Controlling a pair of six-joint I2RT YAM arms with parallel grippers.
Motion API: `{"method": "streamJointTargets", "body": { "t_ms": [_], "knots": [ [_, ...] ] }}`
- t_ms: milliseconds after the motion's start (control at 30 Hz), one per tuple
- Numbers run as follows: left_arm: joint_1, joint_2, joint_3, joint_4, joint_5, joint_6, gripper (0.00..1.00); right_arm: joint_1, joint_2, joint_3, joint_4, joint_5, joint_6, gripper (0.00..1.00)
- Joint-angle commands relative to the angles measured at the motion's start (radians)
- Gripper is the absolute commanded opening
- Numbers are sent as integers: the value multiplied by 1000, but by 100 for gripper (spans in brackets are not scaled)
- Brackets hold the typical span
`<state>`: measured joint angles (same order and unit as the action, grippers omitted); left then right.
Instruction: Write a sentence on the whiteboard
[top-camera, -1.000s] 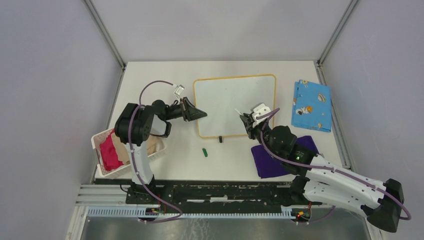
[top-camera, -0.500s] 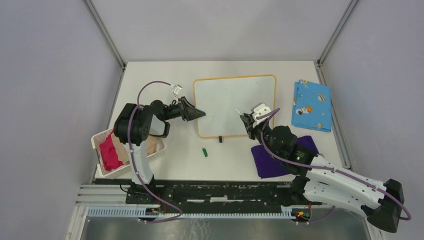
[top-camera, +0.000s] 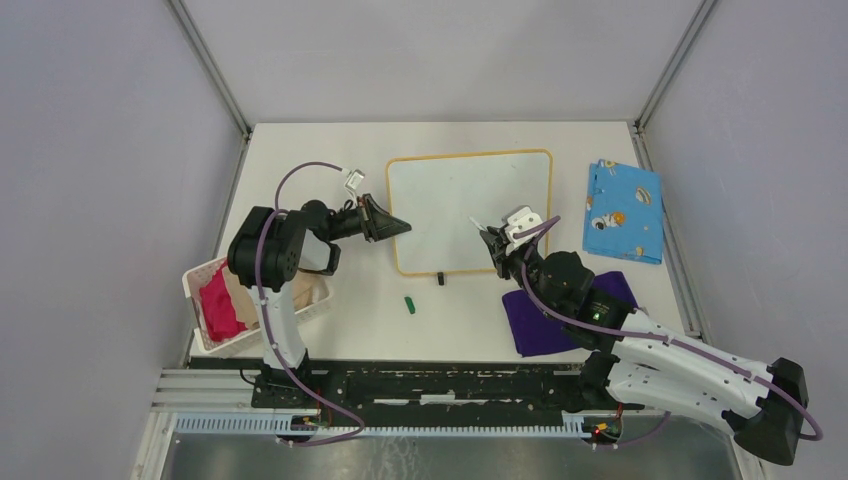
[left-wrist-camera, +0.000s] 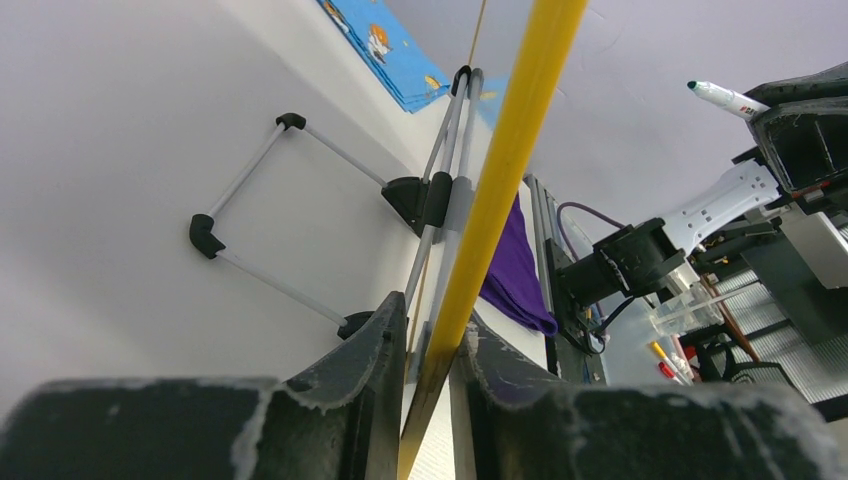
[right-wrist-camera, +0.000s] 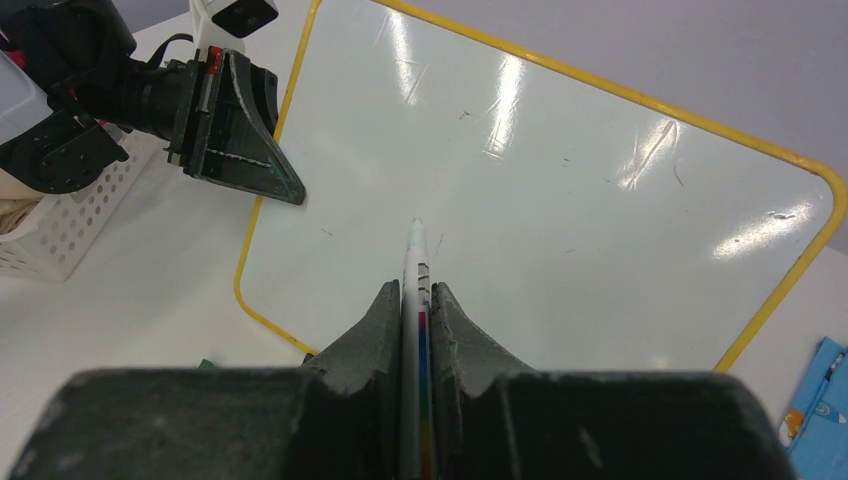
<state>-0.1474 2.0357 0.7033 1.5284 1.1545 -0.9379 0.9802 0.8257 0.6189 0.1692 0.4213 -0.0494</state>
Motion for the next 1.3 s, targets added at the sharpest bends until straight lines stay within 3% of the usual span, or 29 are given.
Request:
{"method": "streamJointTargets", "body": {
  "t_ms": [0, 433, 1267],
  "knots": [
    [-4, 9, 1, 209, 4, -11, 27, 4, -5, 27, 33, 3, 9, 0],
    [-6, -1, -4, 208, 2, -7, 22, 4, 78, 67, 97, 14, 19, 0],
    [-7, -15, -8, 210, 0, -10, 21, -8, 517, 366, 158, 36, 48, 0]
  ]
}}
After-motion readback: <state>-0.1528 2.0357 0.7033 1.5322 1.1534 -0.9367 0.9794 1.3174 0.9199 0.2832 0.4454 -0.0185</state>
